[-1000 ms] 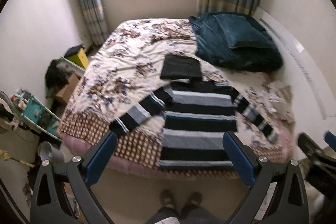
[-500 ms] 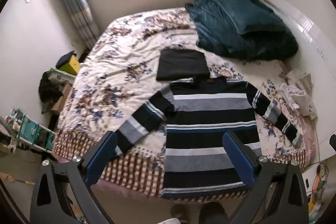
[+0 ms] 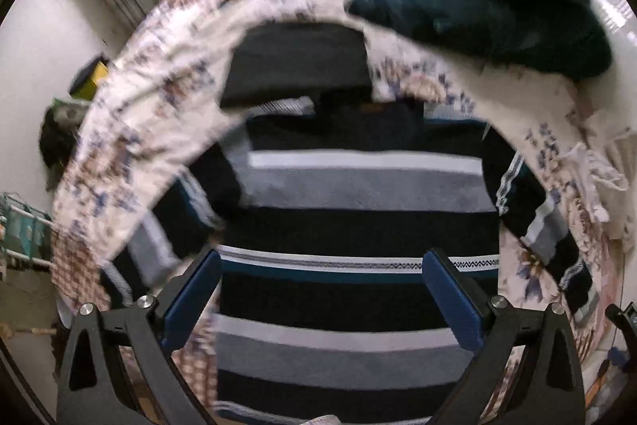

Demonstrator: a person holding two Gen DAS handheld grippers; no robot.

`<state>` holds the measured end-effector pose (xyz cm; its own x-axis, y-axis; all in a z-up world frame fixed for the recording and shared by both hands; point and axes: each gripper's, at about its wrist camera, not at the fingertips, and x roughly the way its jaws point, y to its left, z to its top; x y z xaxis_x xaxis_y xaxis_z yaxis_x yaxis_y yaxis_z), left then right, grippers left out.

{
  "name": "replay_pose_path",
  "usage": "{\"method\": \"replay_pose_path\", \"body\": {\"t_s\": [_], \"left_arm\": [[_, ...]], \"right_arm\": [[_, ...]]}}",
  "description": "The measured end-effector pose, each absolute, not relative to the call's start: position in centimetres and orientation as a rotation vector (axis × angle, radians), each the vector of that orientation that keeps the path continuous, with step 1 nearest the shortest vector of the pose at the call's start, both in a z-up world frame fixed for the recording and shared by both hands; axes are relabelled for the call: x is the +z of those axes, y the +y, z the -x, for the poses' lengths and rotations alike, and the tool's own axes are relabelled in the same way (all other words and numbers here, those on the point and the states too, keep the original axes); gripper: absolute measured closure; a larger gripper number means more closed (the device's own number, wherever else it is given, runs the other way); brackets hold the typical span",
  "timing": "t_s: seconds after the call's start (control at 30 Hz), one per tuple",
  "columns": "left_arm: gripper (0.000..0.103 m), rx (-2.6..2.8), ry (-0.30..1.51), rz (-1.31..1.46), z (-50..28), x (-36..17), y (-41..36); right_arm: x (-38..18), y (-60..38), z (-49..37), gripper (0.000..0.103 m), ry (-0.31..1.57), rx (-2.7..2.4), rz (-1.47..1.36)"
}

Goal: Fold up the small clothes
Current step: 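Grasp the sweater cuff with the right gripper while the left gripper approaches the body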

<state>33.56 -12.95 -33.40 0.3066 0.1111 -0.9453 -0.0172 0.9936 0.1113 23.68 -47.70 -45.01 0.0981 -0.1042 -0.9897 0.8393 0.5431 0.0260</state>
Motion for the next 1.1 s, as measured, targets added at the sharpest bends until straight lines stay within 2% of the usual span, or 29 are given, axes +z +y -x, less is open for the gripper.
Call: {"method": "replay_pose_path", "body": {"t_s": [0.13,0.33,0.43,0.57,0.67,0.7,0.73,0.77,0.83,0.93,1.1], "left_arm": [[0.000,0.094,1.333,-0.105,-35.4,-40.6,-15.3],[0.000,0.072,1.452,-0.157,-37.4,-50.4,-18.6],[0.000,0.066,1.467,-0.177,-38.1,-52.9,-19.7],[0.000,0.064,1.484,-0.173,-38.9,-54.8,-20.5],[0.000,0.061,1.484,-0.161,-39.2,-55.1,-20.8],[0.000,0.060,1.482,-0.156,-39.3,-55.1,-20.8],[0.000,0.060,1.479,-0.147,-39.4,-55.0,-20.8],[0.000,0.061,1.477,-0.142,-39.5,-55.0,-20.7],[0.000,0.059,1.478,-0.130,-39.5,-54.8,-20.4],[0.000,0.053,1.469,-0.118,-39.5,-54.4,-19.5],[0.000,0.071,1.427,-0.105,-39.3,-52.3,-16.1]], "right_arm": [[-52.7,-53.3,-22.0,0.000,1.277,-0.924,-0.883],[-60.9,-59.1,-17.7,0.001,1.106,-1.071,-1.213],[-64.0,-60.5,-17.3,0.006,1.025,-1.077,-1.307],[-64.9,-61.1,-17.9,0.008,0.911,-1.120,-1.319],[-64.6,-61.4,-17.7,0.032,0.802,-1.152,-1.354],[-64.4,-61.5,-17.7,0.049,0.777,-1.161,-1.358],[-64.2,-61.6,-17.8,0.061,0.760,-1.162,-1.358],[-64.0,-61.6,-18.0,0.067,0.756,-1.161,-1.347],[-63.3,-61.9,-18.7,0.091,0.769,-1.161,-1.298],[-61.0,-61.9,-21.0,0.096,0.786,-1.135,-1.198],[-55.0,-58.1,-26.4,0.097,0.803,-0.970,-1.009]]}}
